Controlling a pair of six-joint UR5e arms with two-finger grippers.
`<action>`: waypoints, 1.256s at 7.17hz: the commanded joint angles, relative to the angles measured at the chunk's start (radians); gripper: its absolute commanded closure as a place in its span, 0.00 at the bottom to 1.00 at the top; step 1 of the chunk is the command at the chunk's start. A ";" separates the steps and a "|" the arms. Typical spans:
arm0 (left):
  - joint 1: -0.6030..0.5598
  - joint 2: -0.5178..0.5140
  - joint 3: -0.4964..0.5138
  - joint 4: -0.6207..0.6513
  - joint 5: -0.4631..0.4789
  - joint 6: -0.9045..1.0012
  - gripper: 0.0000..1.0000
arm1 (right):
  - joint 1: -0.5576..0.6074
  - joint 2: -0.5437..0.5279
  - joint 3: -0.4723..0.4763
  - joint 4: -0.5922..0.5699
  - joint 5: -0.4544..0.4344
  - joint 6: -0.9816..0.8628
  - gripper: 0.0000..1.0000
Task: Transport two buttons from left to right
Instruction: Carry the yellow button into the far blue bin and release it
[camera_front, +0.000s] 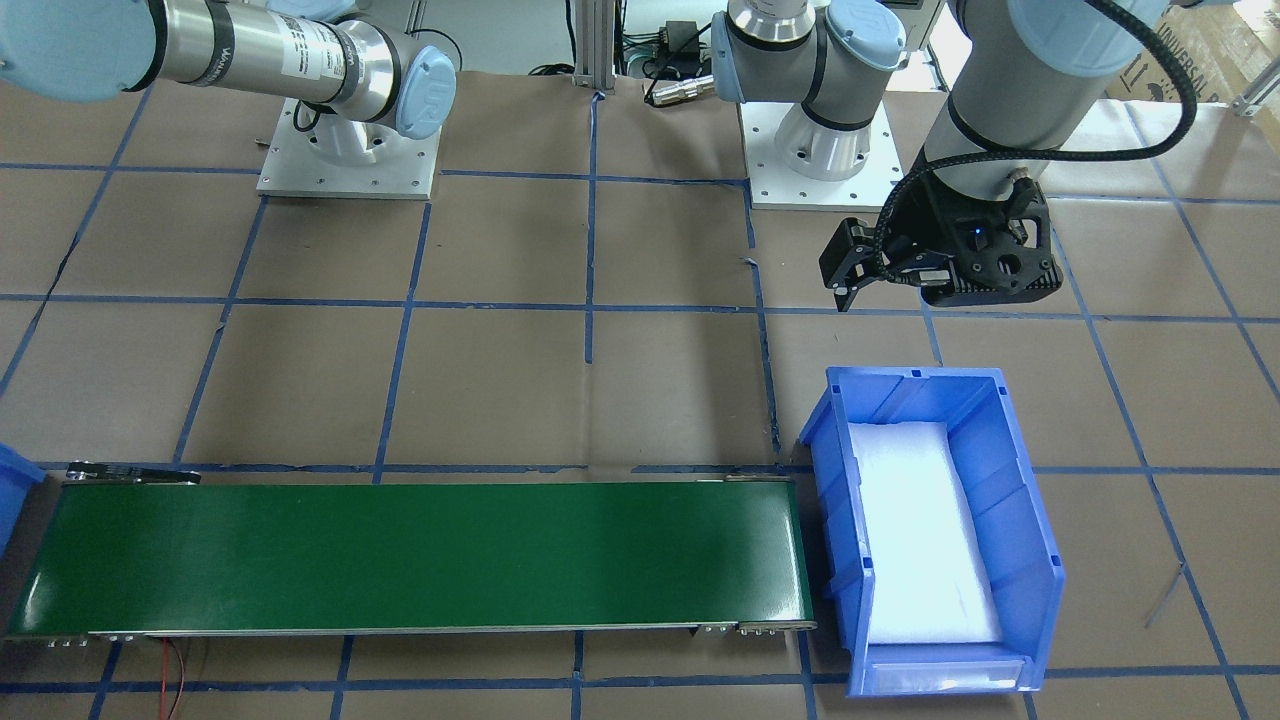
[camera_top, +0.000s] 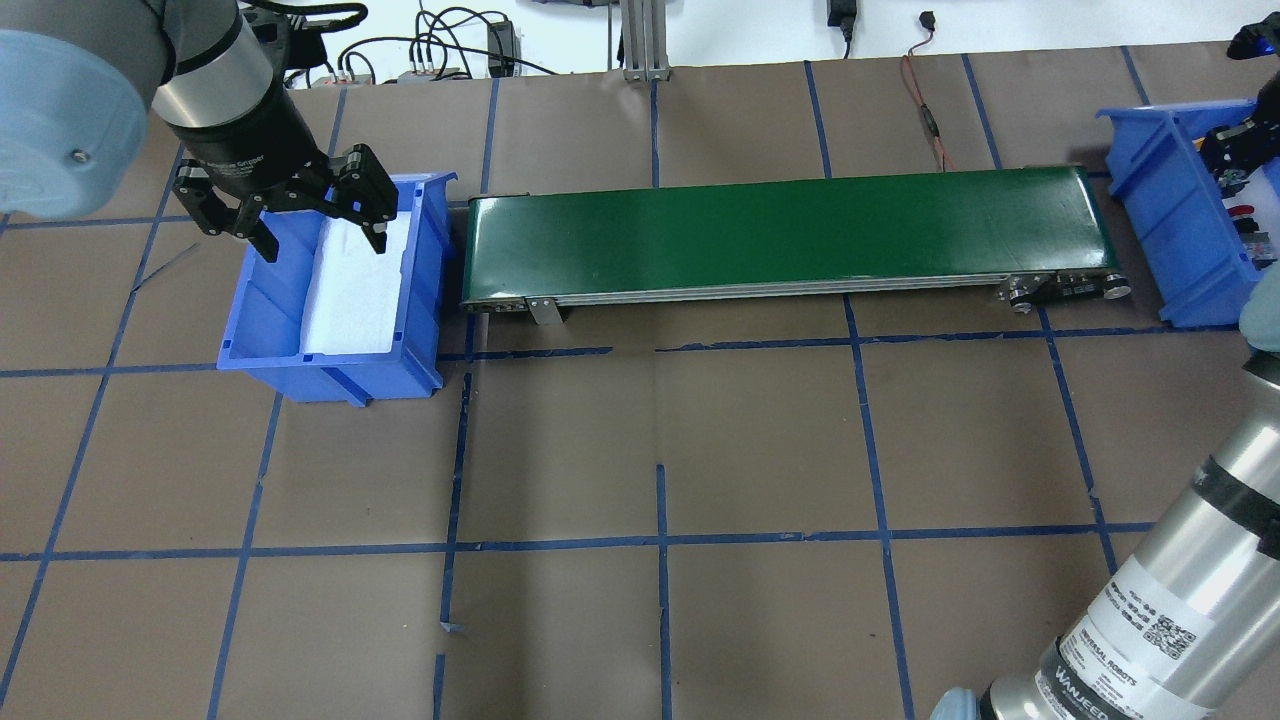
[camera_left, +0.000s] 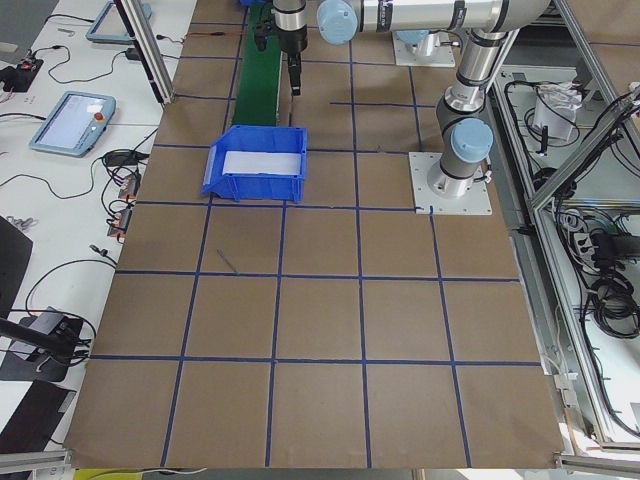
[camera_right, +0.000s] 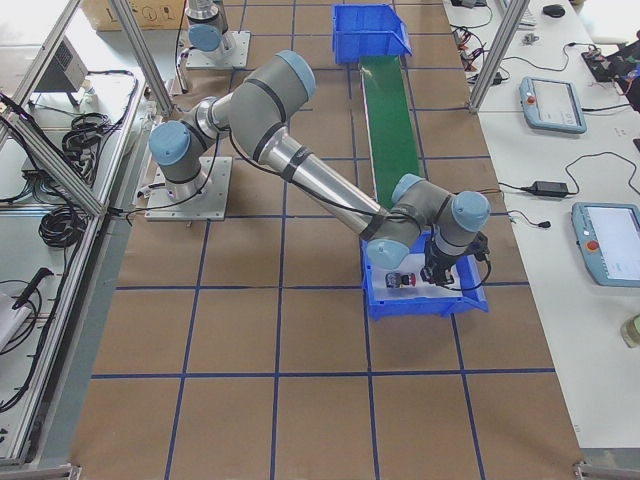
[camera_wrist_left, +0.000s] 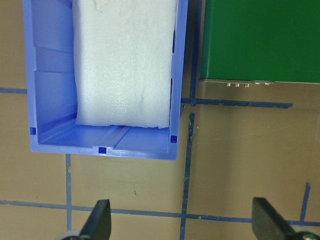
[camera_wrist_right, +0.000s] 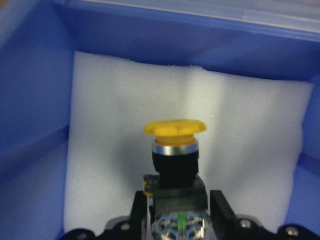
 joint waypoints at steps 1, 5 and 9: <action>0.001 0.002 -0.001 0.000 0.000 0.000 0.00 | -0.002 -0.003 -0.005 0.000 0.000 -0.002 0.45; -0.002 -0.001 -0.005 -0.004 0.000 0.000 0.00 | 0.001 -0.050 -0.200 0.265 0.003 -0.012 0.45; 0.000 0.002 -0.006 -0.004 -0.002 0.000 0.00 | 0.183 -0.207 -0.186 0.436 0.031 0.135 0.45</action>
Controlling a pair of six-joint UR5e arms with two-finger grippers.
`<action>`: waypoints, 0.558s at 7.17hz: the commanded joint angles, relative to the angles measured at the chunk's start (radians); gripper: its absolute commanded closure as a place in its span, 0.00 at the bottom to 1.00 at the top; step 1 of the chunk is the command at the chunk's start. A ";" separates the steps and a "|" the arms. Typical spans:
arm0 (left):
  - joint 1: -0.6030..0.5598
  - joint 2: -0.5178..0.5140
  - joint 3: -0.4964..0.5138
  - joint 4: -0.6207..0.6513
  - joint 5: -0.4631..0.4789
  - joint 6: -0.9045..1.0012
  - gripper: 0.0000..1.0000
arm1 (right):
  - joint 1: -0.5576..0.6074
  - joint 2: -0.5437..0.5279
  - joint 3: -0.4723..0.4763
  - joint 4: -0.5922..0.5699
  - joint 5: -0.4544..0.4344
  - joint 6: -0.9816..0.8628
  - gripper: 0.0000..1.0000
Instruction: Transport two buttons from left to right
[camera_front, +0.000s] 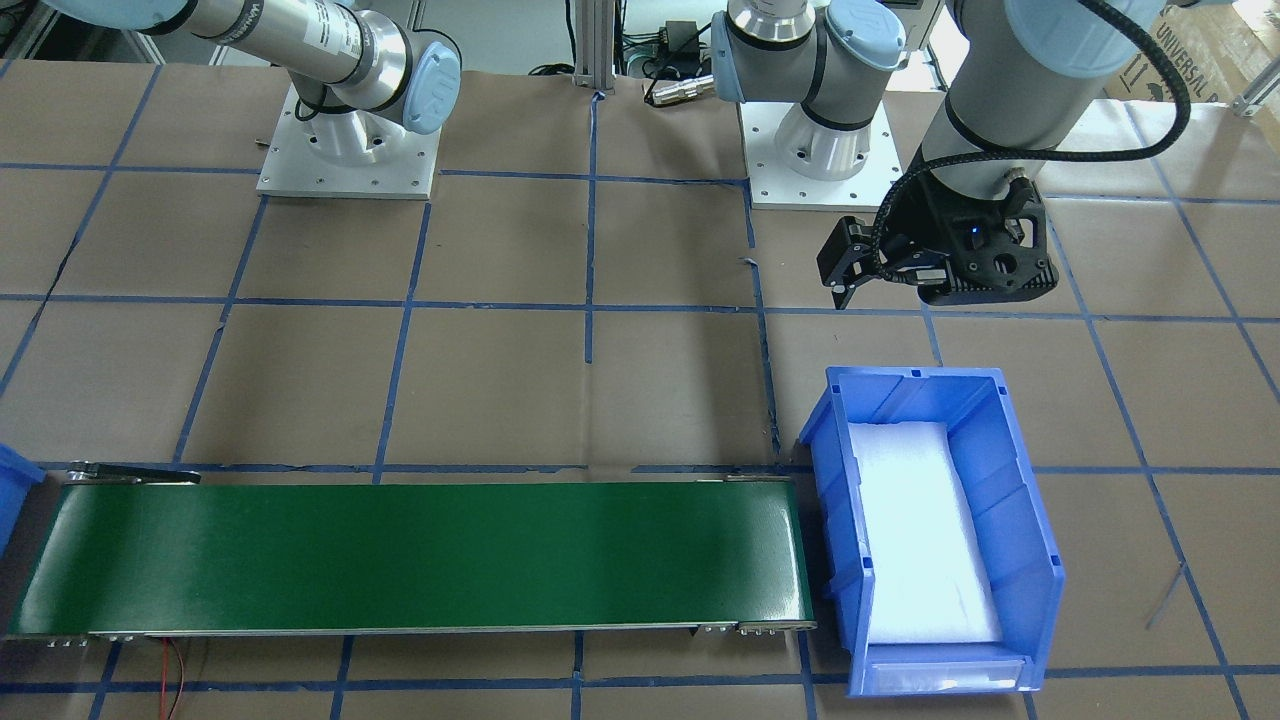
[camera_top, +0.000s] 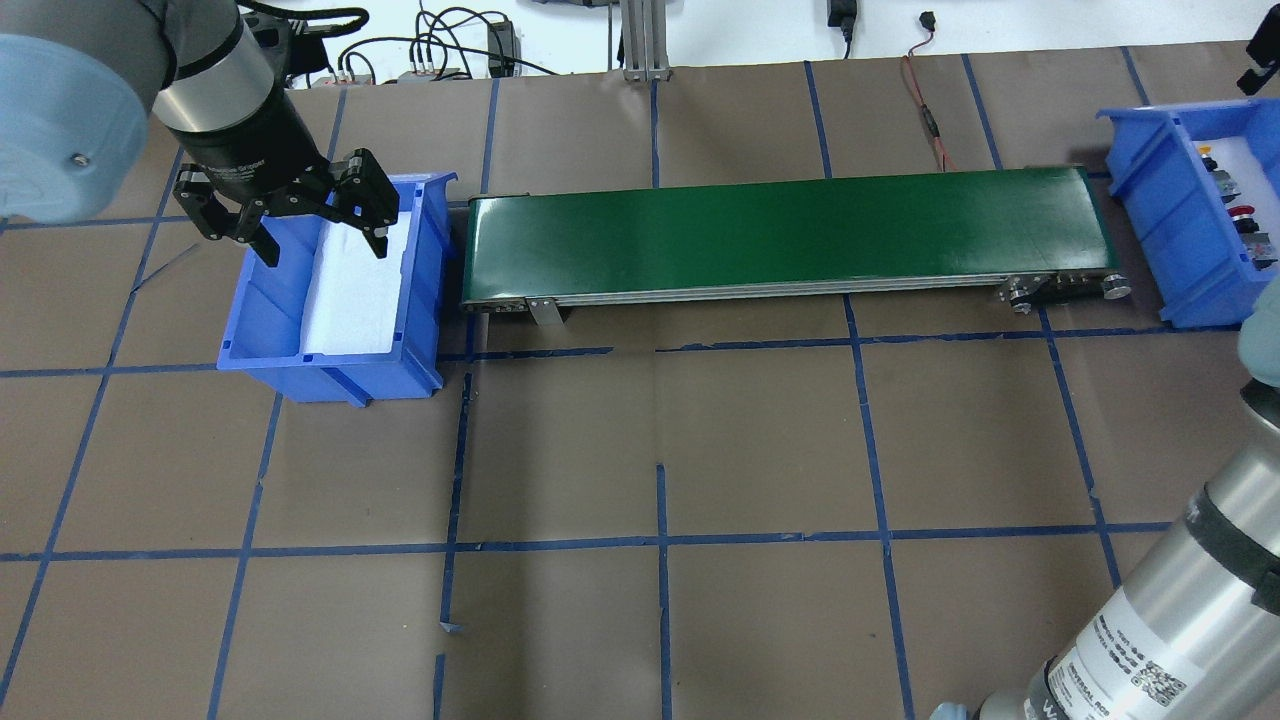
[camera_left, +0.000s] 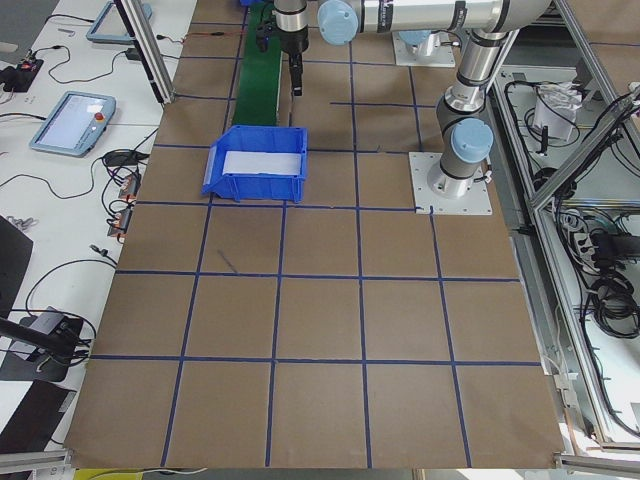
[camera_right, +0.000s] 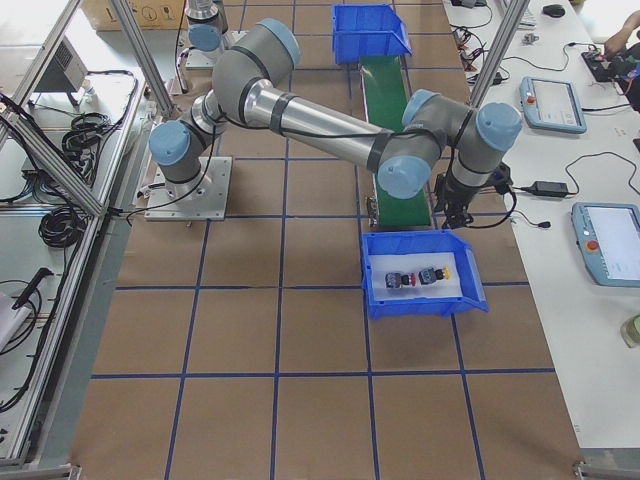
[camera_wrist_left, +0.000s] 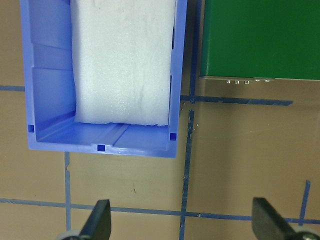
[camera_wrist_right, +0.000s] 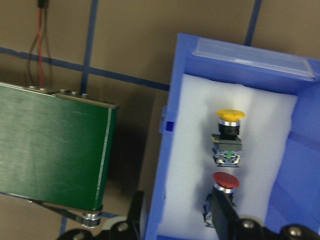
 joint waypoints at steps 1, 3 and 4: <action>0.000 -0.004 0.000 0.000 0.000 0.000 0.00 | 0.141 -0.055 0.023 0.034 0.003 0.184 0.45; 0.000 -0.004 0.002 0.000 0.000 0.000 0.00 | 0.241 -0.108 0.050 0.065 0.005 0.367 0.45; -0.001 -0.004 0.000 -0.003 0.001 0.000 0.00 | 0.299 -0.165 0.110 0.085 0.014 0.456 0.36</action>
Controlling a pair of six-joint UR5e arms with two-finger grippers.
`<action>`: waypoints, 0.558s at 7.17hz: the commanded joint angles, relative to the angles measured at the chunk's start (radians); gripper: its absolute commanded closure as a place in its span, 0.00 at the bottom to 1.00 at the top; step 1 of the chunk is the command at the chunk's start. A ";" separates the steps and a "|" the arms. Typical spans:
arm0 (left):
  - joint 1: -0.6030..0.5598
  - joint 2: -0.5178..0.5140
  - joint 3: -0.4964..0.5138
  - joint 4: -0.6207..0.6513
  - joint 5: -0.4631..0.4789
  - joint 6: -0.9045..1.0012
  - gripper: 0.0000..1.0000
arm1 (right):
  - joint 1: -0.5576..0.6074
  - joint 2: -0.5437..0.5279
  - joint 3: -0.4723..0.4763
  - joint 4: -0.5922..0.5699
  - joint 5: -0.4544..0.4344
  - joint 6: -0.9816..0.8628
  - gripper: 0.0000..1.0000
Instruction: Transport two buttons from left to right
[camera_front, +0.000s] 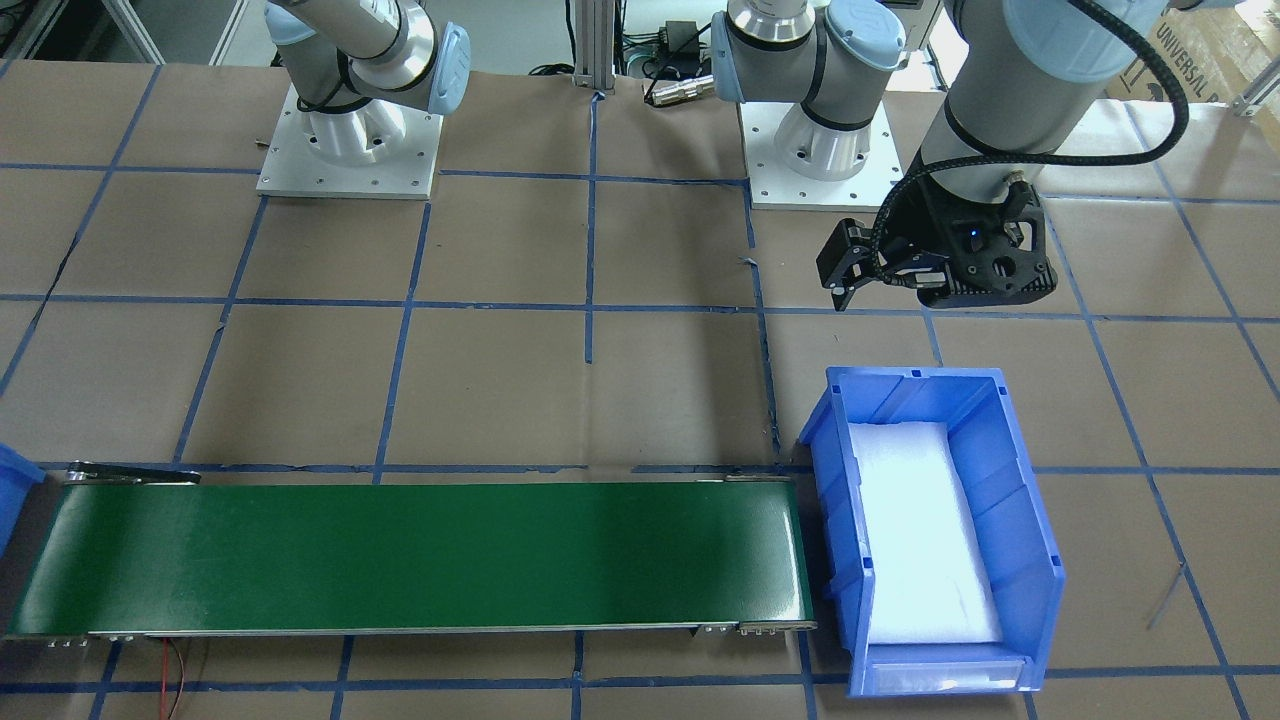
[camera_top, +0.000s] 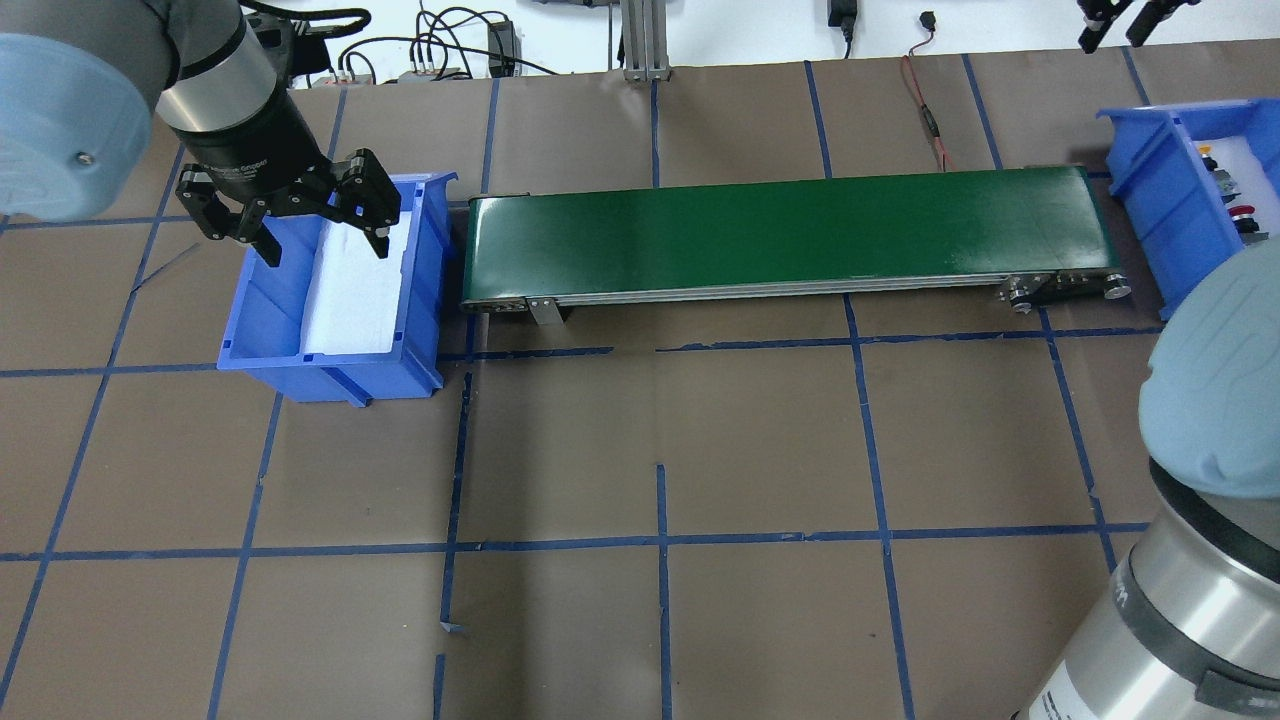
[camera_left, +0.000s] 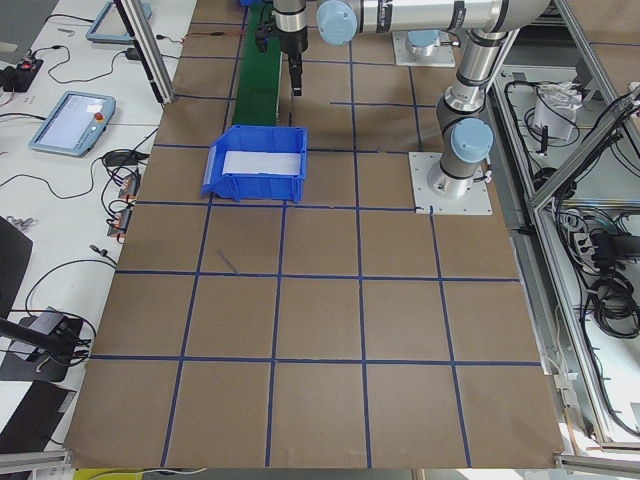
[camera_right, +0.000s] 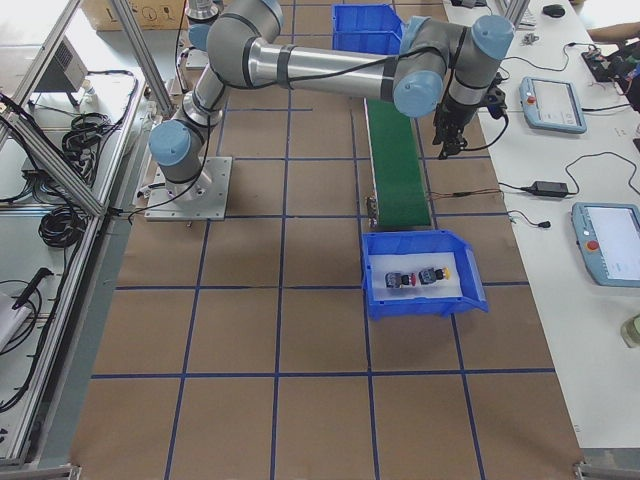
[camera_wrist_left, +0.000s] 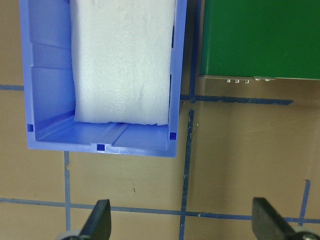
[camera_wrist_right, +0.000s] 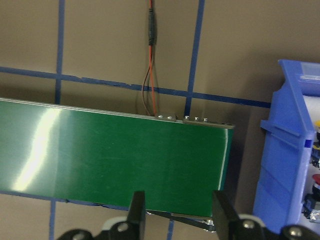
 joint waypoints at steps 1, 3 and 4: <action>0.002 0.002 0.004 0.001 0.001 0.000 0.00 | 0.111 -0.134 0.161 0.024 0.017 0.144 0.23; 0.002 0.001 0.001 0.002 0.000 -0.001 0.00 | 0.120 -0.339 0.420 -0.011 0.047 0.135 0.00; 0.005 0.006 0.001 0.002 0.000 0.000 0.00 | 0.122 -0.437 0.548 -0.081 0.051 0.140 0.00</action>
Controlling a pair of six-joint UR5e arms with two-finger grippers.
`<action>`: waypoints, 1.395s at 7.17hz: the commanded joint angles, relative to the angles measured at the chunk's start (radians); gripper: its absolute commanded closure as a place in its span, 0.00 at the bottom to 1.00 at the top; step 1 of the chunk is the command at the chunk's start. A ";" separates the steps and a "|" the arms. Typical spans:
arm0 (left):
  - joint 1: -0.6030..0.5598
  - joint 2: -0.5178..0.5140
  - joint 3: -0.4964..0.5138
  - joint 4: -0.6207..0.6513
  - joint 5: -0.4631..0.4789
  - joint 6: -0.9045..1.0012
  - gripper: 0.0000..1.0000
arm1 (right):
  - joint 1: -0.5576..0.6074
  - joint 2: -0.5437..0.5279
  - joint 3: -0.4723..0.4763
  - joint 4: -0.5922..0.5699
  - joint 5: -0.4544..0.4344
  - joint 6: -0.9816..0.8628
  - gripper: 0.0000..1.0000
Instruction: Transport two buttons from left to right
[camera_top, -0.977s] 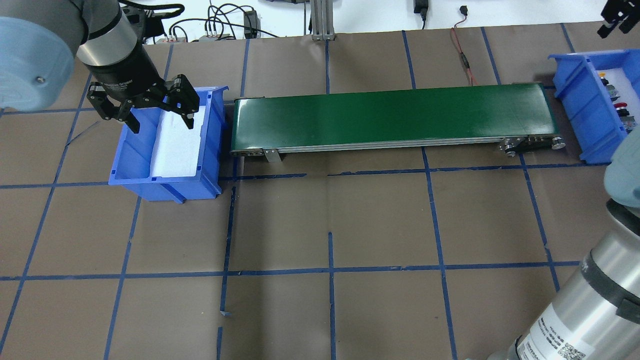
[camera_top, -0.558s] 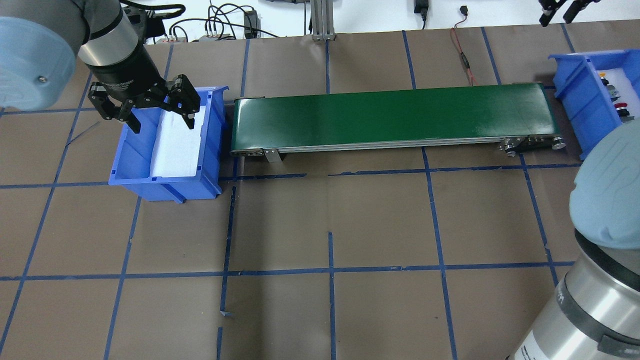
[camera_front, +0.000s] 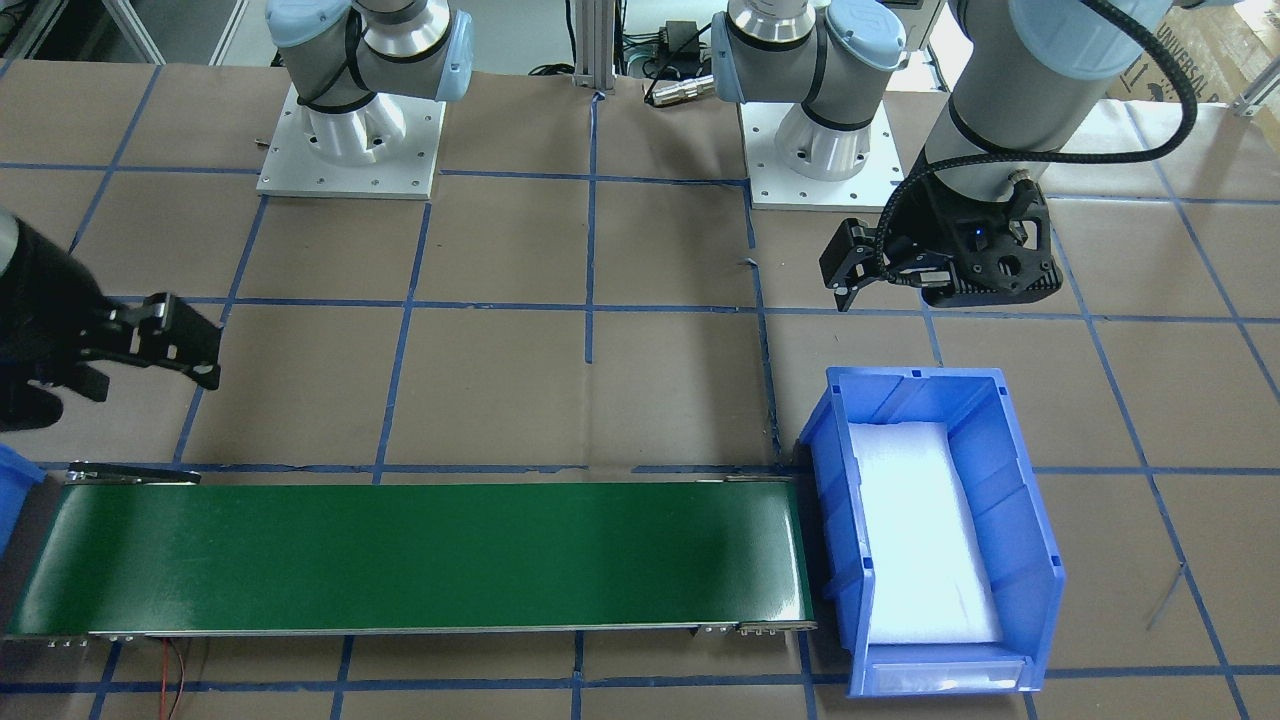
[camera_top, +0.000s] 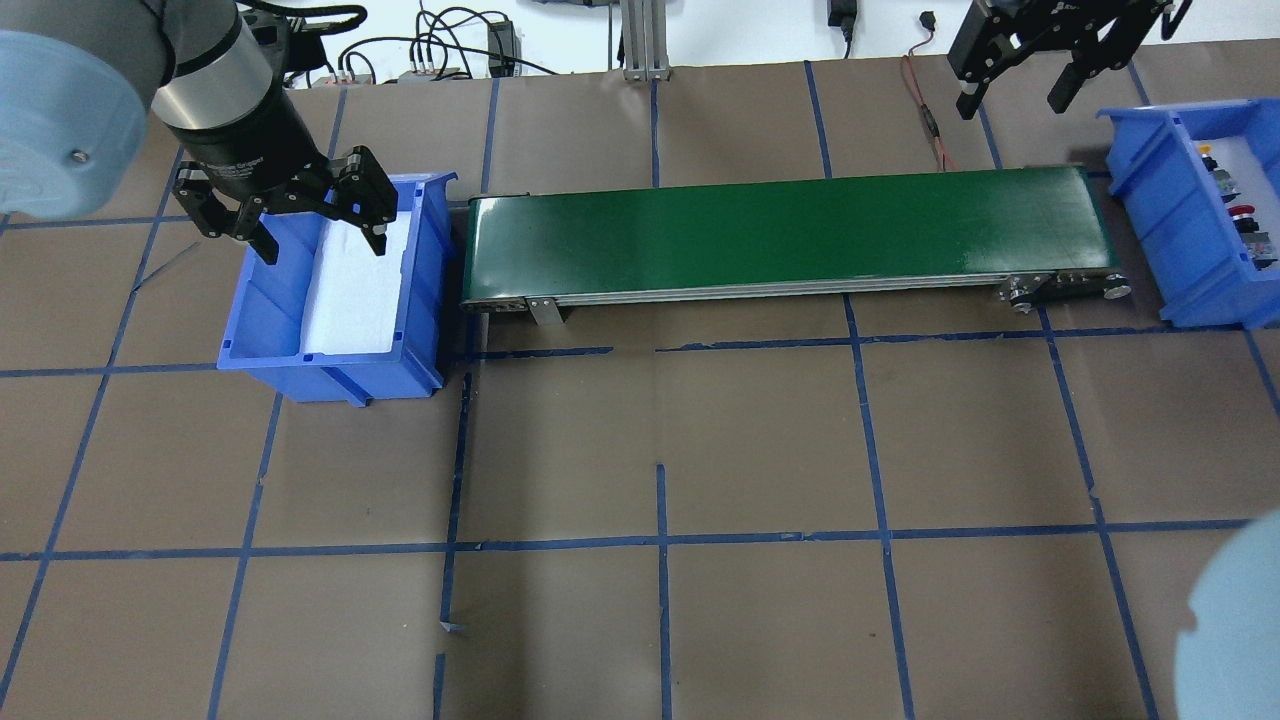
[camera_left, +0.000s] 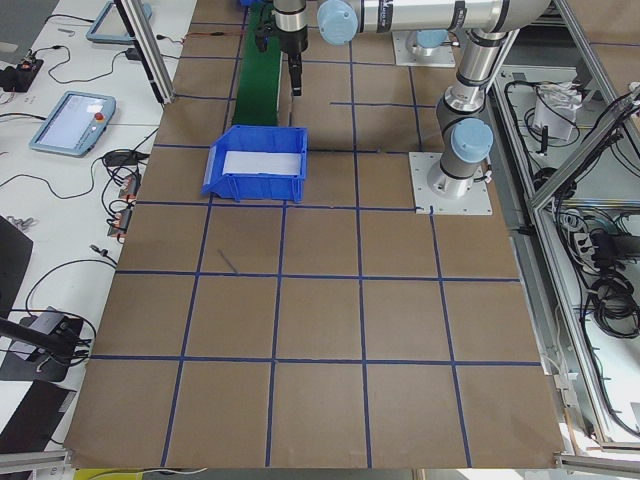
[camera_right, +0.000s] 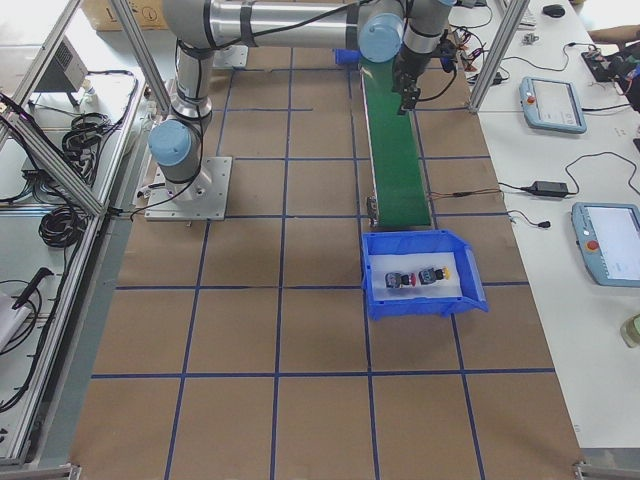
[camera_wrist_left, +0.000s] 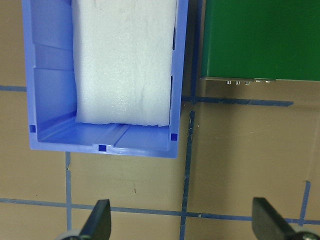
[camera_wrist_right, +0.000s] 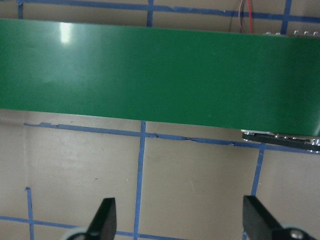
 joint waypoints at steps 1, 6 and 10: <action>-0.001 -0.002 -0.001 0.000 0.000 0.001 0.00 | 0.023 -0.181 0.234 -0.095 0.013 -0.002 0.00; -0.001 -0.002 -0.004 0.000 0.000 0.002 0.00 | 0.161 -0.209 0.240 -0.102 -0.081 0.016 0.02; -0.001 -0.003 -0.004 0.000 0.000 0.002 0.00 | 0.161 -0.209 0.240 -0.112 -0.085 0.165 0.03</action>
